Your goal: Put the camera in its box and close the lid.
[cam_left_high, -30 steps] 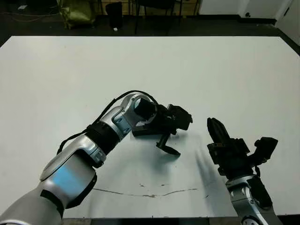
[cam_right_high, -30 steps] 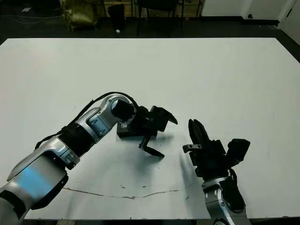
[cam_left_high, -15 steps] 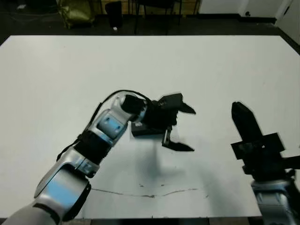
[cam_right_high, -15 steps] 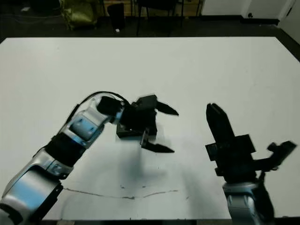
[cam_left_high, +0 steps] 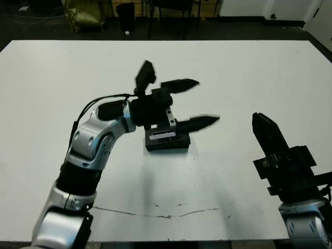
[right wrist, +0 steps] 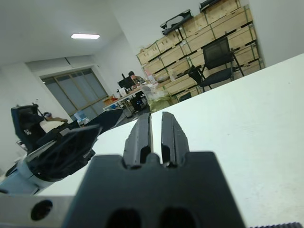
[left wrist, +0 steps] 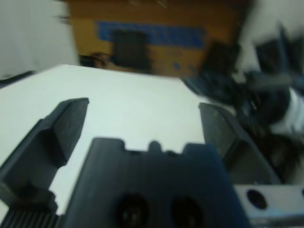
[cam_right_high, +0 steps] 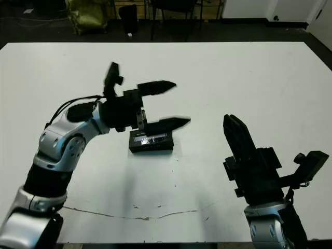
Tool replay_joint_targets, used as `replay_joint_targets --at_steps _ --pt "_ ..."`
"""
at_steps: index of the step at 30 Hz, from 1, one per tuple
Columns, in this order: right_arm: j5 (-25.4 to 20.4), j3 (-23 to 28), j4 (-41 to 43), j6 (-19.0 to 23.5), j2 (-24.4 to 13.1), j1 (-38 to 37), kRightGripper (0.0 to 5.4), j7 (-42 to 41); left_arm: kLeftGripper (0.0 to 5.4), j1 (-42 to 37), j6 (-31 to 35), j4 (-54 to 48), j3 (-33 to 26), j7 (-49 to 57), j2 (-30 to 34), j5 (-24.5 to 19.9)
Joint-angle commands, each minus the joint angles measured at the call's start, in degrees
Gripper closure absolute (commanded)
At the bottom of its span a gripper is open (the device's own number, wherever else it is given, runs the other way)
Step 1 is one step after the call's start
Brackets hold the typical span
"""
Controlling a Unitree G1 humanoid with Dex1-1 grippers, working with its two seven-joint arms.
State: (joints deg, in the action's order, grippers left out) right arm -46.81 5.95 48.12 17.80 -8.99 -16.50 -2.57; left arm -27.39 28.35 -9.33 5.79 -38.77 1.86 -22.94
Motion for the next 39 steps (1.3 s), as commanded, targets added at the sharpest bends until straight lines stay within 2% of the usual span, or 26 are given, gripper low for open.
replay_joint_targets --at_steps 1,5,9,14,21,27,28,29,32,39 --pt "2.2 0.4 -9.2 -5.3 1.1 0.4 5.4 -7.3 0.6 7.1 -6.8 -2.2 1.3 10.7 -2.6 7.0" --pt "5.2 -0.1 -15.4 -9.3 2.5 1.1 5.4 -11.4 1.56 12.6 -13.3 -1.8 3.4 17.8 -4.9 11.6" --pt "7.8 -0.7 -17.3 -9.6 3.1 1.6 5.4 -11.3 2.55 17.2 -20.0 0.6 6.2 22.5 -6.0 16.3" --pt "9.9 -1.2 -18.0 -9.9 3.6 1.7 5.4 -11.2 3.76 19.0 -25.9 5.4 8.4 25.8 -6.0 21.0" --pt "10.3 -1.1 -18.1 -10.2 4.2 1.4 5.4 -12.2 5.39 18.2 -24.7 10.8 10.7 30.0 -7.7 25.7" --pt "9.9 -1.2 -18.9 -11.0 4.6 1.6 5.4 -13.8 5.39 16.6 -23.7 18.4 11.5 32.5 -11.5 25.7" --pt "11.0 -1.4 -18.9 -11.4 4.4 1.6 5.4 -13.8 5.39 16.1 -22.3 19.5 11.6 32.8 -12.2 25.4" --pt "11.2 -1.4 -18.2 -10.2 4.4 1.4 5.4 -12.5 5.39 15.4 -21.3 20.8 11.9 33.3 -12.6 25.6" --pt "11.4 -1.6 -17.7 -10.3 4.5 1.2 5.4 -12.4 5.39 13.4 -21.1 25.4 12.6 34.5 -13.5 25.7" --pt "11.5 -1.7 -18.2 -11.3 4.9 0.9 5.4 -13.3 5.39 10.5 -12.5 28.6 14.7 34.9 -14.6 25.3"
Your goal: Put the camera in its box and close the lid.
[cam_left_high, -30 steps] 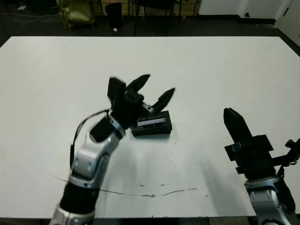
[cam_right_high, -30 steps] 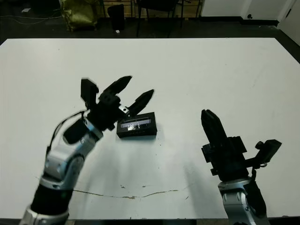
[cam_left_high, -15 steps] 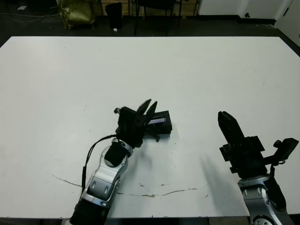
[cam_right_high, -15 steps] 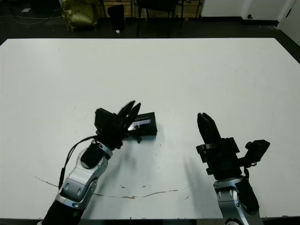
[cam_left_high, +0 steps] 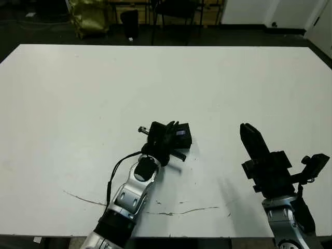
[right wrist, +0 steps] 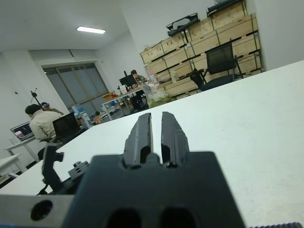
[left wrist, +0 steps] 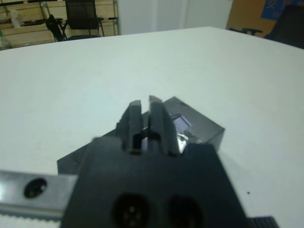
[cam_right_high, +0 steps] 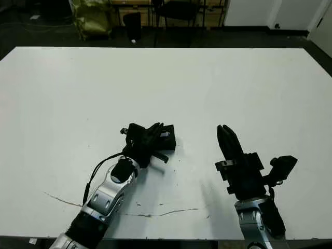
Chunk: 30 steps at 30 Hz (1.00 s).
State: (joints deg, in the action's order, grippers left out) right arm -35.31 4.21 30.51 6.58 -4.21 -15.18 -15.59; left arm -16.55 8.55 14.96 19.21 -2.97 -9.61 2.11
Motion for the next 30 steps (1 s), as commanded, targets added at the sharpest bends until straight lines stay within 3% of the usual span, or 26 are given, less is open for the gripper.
replay_joint_targets --at_steps 1,6,15,21,30 --pt "0.2 0.0 -0.9 -0.6 0.3 -0.3 5.4 -0.6 5.39 -0.7 8.9 4.1 2.0 -1.1 -2.8 0.8" --pt "-0.5 -0.2 -2.3 -2.3 0.7 0.3 5.4 -3.0 5.39 -1.4 18.9 0.2 4.5 -0.5 -3.2 2.1" --pt "-1.5 -0.7 0.2 0.3 0.9 -0.8 5.4 -0.2 5.39 -1.8 25.3 -1.1 5.4 -1.9 -3.9 -0.3" --pt "-1.4 -0.4 -0.9 -0.7 0.8 -0.4 5.4 -1.5 5.39 -1.5 25.0 -1.1 6.8 -3.0 -3.6 -0.2" --pt "0.1 -0.3 -1.4 -1.2 1.1 -0.6 5.4 -1.5 5.39 -1.2 24.8 -6.7 3.0 -3.3 -2.3 -2.8"
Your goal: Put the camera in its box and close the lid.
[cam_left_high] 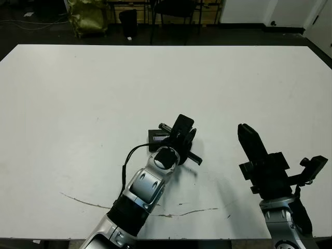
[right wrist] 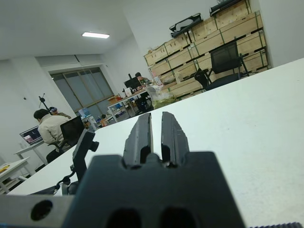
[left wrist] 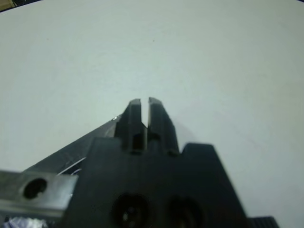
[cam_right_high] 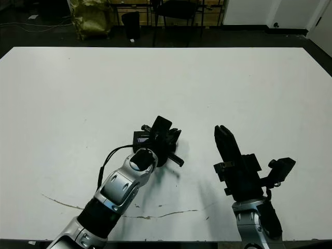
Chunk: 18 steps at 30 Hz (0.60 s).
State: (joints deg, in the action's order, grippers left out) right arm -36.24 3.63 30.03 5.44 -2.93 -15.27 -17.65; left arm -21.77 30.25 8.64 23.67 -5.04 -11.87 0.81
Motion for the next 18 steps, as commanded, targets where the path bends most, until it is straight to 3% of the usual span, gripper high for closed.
replay_joint_targets --at_steps 1,7,13,18 --pt "1.0 0.4 -1.2 -0.2 -0.2 -0.4 5.4 0.3 5.39 4.3 3.0 -2.6 -2.8 -1.4 0.2 -2.6" --pt "1.9 0.7 -2.4 -1.8 0.1 0.1 5.4 -0.6 5.39 7.4 -0.9 -21.1 -10.3 -2.7 4.1 -7.3" --pt "3.0 -0.2 0.5 2.0 -0.2 0.3 5.4 4.4 5.39 8.6 -6.5 -35.0 -21.3 -4.8 9.3 -12.9" --pt "4.4 -0.4 1.9 5.1 -0.8 2.3 5.4 7.6 5.39 11.7 -11.8 -38.8 -30.0 -6.8 14.0 -17.0"
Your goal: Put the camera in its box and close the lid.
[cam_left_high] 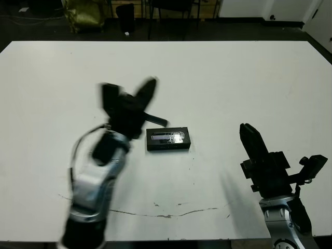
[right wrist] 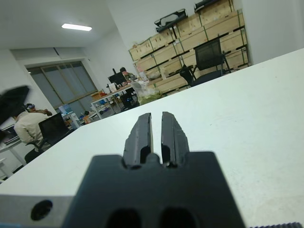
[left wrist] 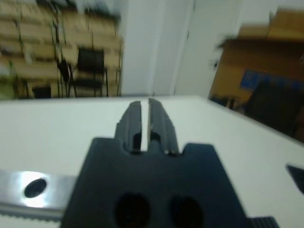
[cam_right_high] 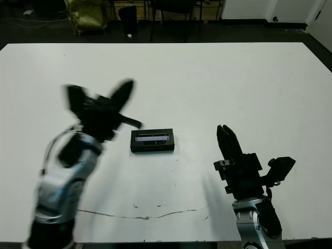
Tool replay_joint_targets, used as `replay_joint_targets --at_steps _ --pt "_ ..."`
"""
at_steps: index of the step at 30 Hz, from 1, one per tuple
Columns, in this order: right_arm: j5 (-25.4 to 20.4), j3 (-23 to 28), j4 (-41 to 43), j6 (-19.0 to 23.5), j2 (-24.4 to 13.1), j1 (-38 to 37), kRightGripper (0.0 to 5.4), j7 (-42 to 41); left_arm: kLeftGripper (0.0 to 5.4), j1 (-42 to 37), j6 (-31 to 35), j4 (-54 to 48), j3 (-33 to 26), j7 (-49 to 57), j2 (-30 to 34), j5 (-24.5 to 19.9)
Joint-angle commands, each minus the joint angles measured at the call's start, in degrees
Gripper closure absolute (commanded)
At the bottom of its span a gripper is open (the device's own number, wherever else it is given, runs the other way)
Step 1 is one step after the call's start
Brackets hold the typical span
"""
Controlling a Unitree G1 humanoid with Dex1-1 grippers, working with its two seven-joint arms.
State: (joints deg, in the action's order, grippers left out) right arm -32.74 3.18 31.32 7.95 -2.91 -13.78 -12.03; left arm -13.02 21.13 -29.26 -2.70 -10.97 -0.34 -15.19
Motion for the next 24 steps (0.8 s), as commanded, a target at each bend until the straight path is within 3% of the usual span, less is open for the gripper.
replay_joint_targets --at_steps 1,5,10,13,17,21,24 --pt "0.8 0.2 0.9 3.7 -0.8 1.3 5.4 2.9 5.39 3.8 -4.1 -1.0 -5.1 -1.1 3.3 -1.4" --pt "0.5 1.3 0.0 6.5 -0.6 3.8 5.4 5.4 5.39 7.8 -8.7 -0.4 -9.2 -1.4 5.5 -1.9" --pt "11.3 0.2 -2.7 4.1 -0.2 5.7 5.4 9.9 5.39 14.4 -15.4 -0.1 -10.4 3.4 3.6 2.8" --pt "16.8 -0.7 -7.4 -1.8 0.5 6.5 5.4 9.7 5.39 18.5 -21.6 1.9 -9.5 6.3 1.7 6.8" --pt "23.2 -2.2 -14.0 -9.5 1.4 7.7 5.4 9.9 5.39 20.5 -32.0 11.7 -8.5 5.9 0.2 7.9" --pt "28.6 -3.9 -17.1 -13.1 2.3 8.2 5.4 11.4 5.39 21.4 -31.6 13.3 -6.5 8.0 -1.1 9.4" --pt "29.0 -4.2 -17.6 -13.4 3.1 8.1 5.4 11.4 5.39 21.1 -30.8 12.6 -5.2 8.6 -1.0 10.2"
